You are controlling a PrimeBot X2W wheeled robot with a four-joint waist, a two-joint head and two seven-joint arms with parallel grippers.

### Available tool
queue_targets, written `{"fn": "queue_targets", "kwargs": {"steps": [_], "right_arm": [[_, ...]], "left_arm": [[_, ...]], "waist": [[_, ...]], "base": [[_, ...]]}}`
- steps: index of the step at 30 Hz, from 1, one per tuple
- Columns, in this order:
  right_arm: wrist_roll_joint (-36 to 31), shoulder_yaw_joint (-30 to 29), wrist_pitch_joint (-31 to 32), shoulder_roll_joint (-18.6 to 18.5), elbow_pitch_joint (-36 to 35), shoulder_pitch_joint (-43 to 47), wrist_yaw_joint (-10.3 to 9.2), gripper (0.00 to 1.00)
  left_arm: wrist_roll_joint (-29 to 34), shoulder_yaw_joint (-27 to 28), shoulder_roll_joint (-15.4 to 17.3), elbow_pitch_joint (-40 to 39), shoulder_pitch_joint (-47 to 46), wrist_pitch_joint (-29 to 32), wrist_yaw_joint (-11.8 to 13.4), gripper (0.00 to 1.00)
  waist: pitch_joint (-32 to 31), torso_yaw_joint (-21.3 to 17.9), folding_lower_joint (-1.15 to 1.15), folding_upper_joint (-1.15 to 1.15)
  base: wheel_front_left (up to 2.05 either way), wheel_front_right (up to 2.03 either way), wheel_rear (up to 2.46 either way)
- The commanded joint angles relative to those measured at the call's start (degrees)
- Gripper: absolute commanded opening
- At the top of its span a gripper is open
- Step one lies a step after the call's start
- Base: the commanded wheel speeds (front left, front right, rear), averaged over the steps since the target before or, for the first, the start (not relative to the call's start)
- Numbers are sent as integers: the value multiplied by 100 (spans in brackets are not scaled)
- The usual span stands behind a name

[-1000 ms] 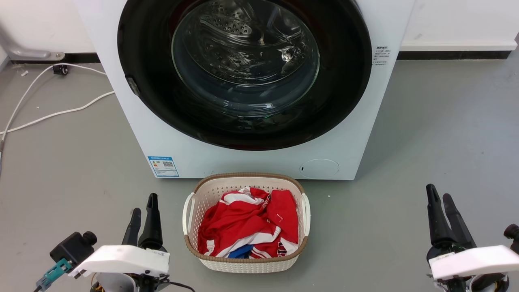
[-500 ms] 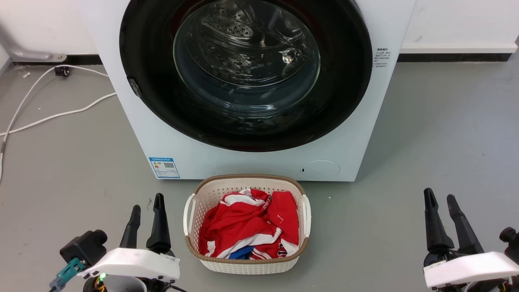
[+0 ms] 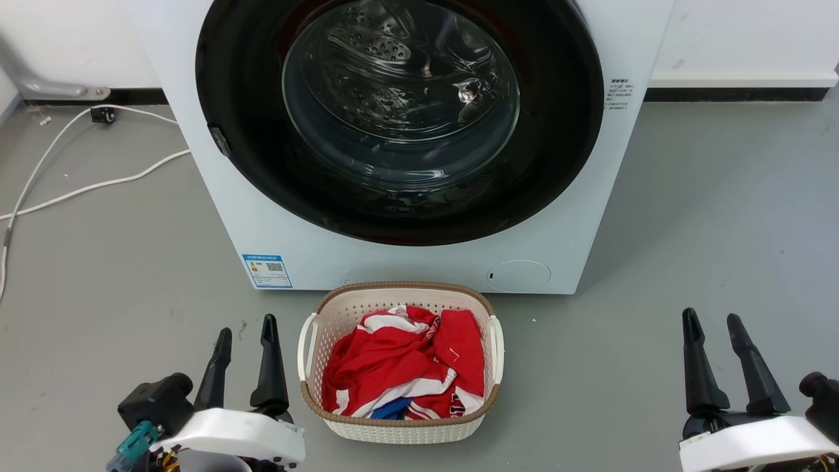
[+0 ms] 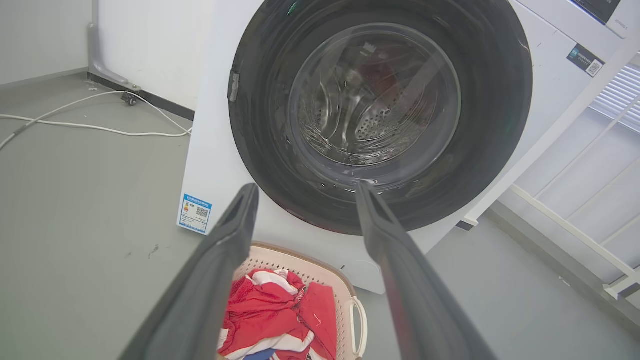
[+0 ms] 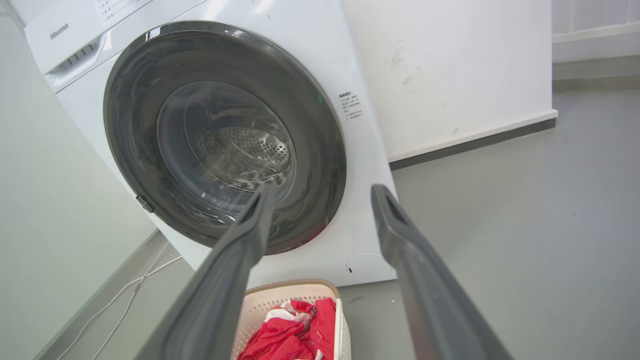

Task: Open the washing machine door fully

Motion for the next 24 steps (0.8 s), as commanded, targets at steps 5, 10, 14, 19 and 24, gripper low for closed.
{"fn": "queue_targets", "kwargs": {"steps": [5, 10, 14, 19, 24], "right_arm": [[-335, -18, -119, -2, -147, 51, 11, 100], [-555, -30, -180, -1, -208, 83, 12, 100], [-711, -45, -237, -1, -255, 128, 12, 100], [-853, -59, -298, 0, -284, 179, 12, 100], [-1096, -48, -365, 1, -310, 205, 12, 100]], "left_arm": [[387, -52, 11, -102, 15, -108, 46, 100], [664, -94, 11, -120, 54, -183, 48, 100], [865, -118, 10, -136, 76, -237, 43, 100], [1113, -156, 10, -134, 102, -298, 24, 100], [1355, -196, 10, -106, 124, -358, 20, 100]], "waist": [[-7, 9, 0, 0], [-15, 14, 0, 0], [-18, 15, 0, 0], [-19, 14, 0, 0], [-22, 22, 0, 0]], "base": [[0, 0, 0], [0, 0, 0], [0, 0, 0], [0, 0, 0], [0, 0, 0]]}}
